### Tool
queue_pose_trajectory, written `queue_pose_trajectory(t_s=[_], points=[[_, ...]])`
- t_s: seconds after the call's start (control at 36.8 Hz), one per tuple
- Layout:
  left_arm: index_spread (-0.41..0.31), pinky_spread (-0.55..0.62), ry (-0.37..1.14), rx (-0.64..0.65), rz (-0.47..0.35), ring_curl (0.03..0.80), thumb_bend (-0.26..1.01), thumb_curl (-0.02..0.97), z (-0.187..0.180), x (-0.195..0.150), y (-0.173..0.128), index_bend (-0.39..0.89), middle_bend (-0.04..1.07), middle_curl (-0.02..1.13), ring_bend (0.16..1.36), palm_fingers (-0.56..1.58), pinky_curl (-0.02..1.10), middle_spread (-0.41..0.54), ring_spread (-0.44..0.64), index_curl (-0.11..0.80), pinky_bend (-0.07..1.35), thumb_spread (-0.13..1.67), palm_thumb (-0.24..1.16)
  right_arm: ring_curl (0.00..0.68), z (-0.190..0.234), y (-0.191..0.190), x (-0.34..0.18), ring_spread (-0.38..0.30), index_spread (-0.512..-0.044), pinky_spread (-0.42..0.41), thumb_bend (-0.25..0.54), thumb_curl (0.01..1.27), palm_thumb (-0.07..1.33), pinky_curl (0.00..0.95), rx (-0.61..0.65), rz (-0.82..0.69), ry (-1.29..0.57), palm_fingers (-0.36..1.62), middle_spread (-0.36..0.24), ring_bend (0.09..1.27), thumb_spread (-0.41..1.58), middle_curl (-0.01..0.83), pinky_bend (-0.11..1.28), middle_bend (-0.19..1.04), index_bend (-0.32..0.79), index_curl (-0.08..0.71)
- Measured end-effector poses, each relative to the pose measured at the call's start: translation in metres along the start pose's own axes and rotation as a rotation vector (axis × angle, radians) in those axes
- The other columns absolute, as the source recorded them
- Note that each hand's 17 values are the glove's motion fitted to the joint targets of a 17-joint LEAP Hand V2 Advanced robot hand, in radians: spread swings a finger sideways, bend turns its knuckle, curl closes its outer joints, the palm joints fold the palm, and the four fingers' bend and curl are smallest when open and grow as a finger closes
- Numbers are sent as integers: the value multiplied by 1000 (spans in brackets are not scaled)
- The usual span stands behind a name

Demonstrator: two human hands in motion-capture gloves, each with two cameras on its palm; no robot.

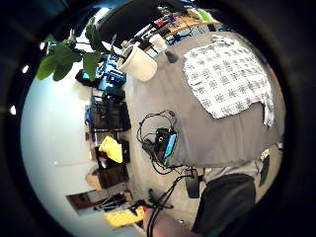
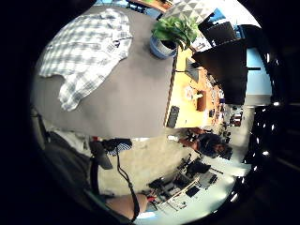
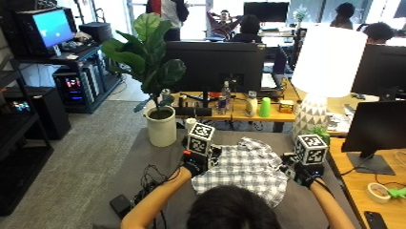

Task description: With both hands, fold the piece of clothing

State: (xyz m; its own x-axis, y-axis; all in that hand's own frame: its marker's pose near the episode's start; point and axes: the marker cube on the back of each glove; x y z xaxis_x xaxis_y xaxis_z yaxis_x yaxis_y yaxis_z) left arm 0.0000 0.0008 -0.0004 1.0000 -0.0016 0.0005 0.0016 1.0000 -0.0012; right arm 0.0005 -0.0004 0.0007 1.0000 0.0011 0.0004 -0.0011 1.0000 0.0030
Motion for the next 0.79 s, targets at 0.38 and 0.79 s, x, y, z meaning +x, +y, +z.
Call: queue_pose_trajectory(t_s=[0.38, 0.79], points=[[-72, 348, 17, -27, -30, 158, 41, 67, 13, -7, -2, 343, 141, 94, 438, 245, 165, 159, 320, 235, 264, 1045, 101, 159, 6, -6, 1, 85, -312, 191, 197, 91, 339, 172, -25, -17, -15, 362, 0, 284, 1072, 194, 210, 303, 172, 205], [-74, 321, 104, -297, 158, 215, -16, 141, 124, 12, -27, 191, 147, 139, 518, 201, 252, 165, 308, 284, 340, 1086, 121, 218, 41, -24, -7, 99, -345, 213, 121, 132, 330, 249, -186, -33, -1, 302, 8, 316, 1227, 262, 246, 255, 128, 235]])
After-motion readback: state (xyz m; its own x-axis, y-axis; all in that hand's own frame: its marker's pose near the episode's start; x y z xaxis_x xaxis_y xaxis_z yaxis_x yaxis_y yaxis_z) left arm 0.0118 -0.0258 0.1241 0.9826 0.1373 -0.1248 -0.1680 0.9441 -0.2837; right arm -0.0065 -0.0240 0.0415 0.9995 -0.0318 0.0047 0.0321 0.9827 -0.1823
